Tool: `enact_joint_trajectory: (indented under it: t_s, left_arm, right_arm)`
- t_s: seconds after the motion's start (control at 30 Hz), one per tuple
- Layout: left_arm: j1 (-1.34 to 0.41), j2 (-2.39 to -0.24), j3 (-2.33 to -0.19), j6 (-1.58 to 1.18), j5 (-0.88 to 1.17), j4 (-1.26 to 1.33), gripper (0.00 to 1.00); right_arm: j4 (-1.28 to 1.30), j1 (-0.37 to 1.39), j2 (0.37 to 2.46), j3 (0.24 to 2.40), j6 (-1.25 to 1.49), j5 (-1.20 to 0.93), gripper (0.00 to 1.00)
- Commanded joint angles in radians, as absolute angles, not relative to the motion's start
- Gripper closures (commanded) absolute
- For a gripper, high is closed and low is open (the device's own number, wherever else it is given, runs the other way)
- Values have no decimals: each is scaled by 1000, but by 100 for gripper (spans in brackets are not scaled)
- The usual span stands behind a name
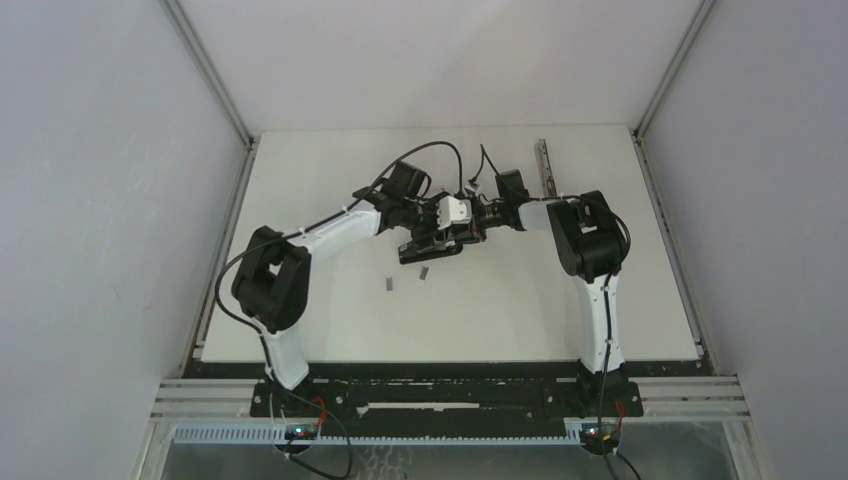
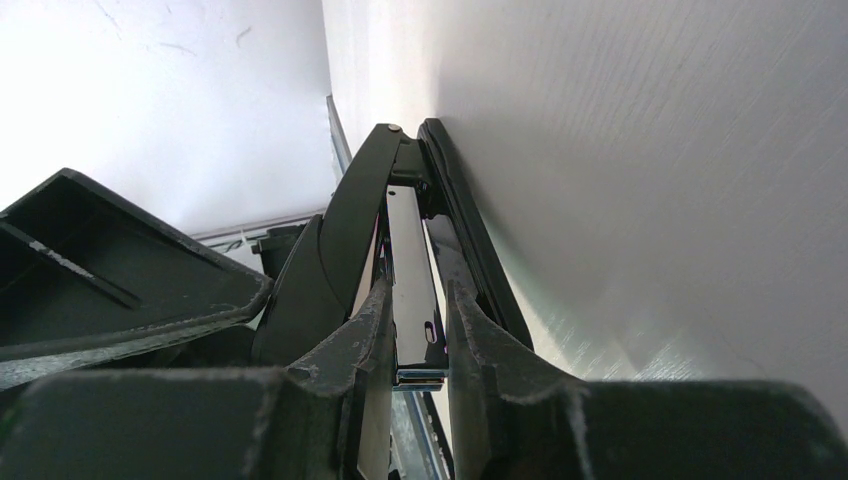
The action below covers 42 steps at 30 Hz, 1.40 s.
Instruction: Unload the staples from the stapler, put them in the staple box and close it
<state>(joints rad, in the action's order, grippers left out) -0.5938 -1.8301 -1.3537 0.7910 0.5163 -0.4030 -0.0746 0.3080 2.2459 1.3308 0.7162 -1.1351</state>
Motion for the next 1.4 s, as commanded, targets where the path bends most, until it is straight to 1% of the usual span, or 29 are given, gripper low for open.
enact_joint_trajectory:
  t_s: [0.0,0.23,0.4,0.5,0.57,0.83,1.0,1.1,1.27,1.37]
  left_arm:
    - [-594,-1861,-1464,843,516,-496,35]
    - [-597,-1927,-1533,835,520,-558,35]
    - [-597,-1938,-1532,821,508,-558,36]
    - [-597,-1948,-1531,814,495,-559,38]
    - [-597,-1953,-1531,807,490,-556,40]
    - [-596,-1921,-1487,773,487,-491,62]
    - [-595,-1889,-1464,756,498,-473,69]
    - [-594,-1865,-1438,744,504,-451,70]
    - [-592,-1829,-1389,714,513,-396,71]
    - [-589,-1817,-1371,701,515,-379,71]
  right_arm:
    - [-50,318,2194,1352,680,-1087,87]
    - [-50,325,2190,1352,679,-1092,86]
    - [-49,327,2186,1351,677,-1095,86]
    - [-47,328,2187,1352,678,-1092,86]
    - [-47,328,2186,1352,676,-1091,86]
    - [-42,324,2183,1351,671,-1092,84]
    - [-51,318,2190,1351,686,-1102,83]
    - [-63,314,2194,1352,700,-1115,80]
    - [-128,305,2207,1351,786,-1173,71]
    - [-125,308,2206,1350,787,-1174,67]
